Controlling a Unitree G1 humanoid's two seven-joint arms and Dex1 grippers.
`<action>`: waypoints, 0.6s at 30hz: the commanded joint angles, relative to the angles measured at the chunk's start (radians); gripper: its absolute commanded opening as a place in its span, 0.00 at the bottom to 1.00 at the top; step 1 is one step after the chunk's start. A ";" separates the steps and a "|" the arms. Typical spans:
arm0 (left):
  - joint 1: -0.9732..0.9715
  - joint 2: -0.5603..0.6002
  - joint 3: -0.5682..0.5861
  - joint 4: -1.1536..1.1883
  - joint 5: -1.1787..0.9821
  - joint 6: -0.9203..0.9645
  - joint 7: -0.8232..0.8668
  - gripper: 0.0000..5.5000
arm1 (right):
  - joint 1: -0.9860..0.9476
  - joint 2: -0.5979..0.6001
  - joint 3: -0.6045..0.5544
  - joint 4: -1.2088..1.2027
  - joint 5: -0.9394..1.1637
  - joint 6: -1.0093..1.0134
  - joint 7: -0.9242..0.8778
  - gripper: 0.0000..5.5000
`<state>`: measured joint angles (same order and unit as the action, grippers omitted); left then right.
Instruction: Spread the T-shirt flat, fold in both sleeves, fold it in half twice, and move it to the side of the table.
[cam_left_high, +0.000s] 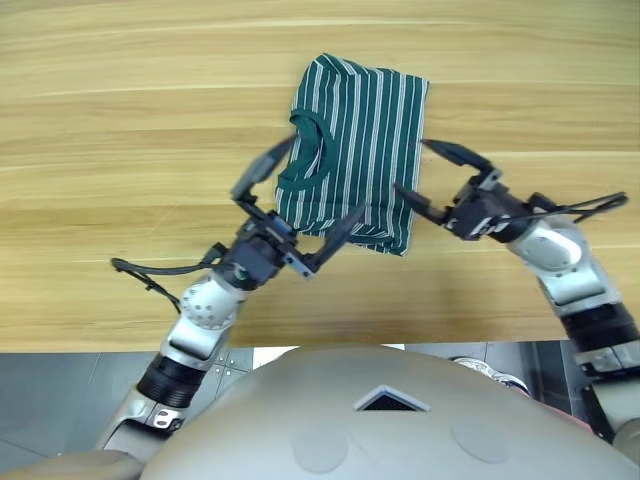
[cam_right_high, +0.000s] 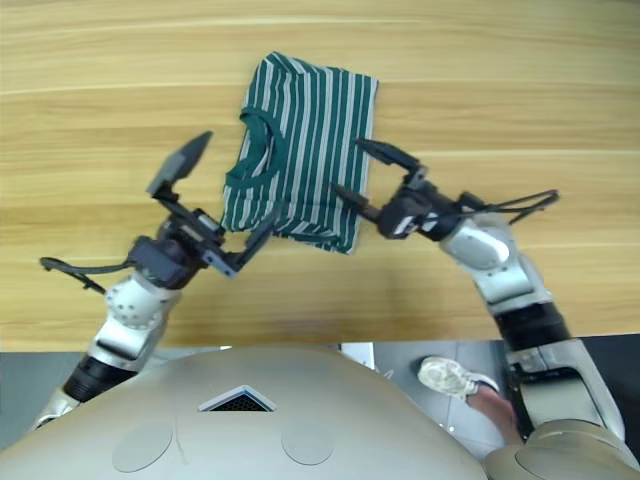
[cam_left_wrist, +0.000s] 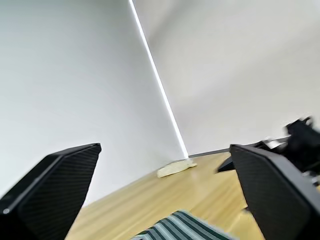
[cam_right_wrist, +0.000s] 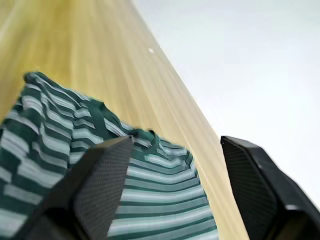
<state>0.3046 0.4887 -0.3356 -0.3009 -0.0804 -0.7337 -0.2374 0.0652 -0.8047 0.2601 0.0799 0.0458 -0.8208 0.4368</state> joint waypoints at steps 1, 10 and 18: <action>-0.089 0.169 0.318 0.256 0.279 0.128 0.123 0.87 | 0.030 -0.068 -0.120 0.069 -0.058 -0.021 0.009 0.59; -0.307 0.320 0.076 0.777 0.599 -0.084 -0.005 0.87 | 0.091 -0.005 -0.038 0.164 -0.560 0.027 -0.113 0.59; -0.282 0.393 -0.107 0.705 0.403 -0.139 -0.380 0.87 | 0.093 0.037 0.068 0.102 -0.592 0.046 -0.069 0.59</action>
<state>-0.0429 0.8455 -0.3705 0.4002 0.2810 -0.9132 -0.4924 0.1337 -0.7618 0.2894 0.1618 -0.4961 -0.8031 0.3153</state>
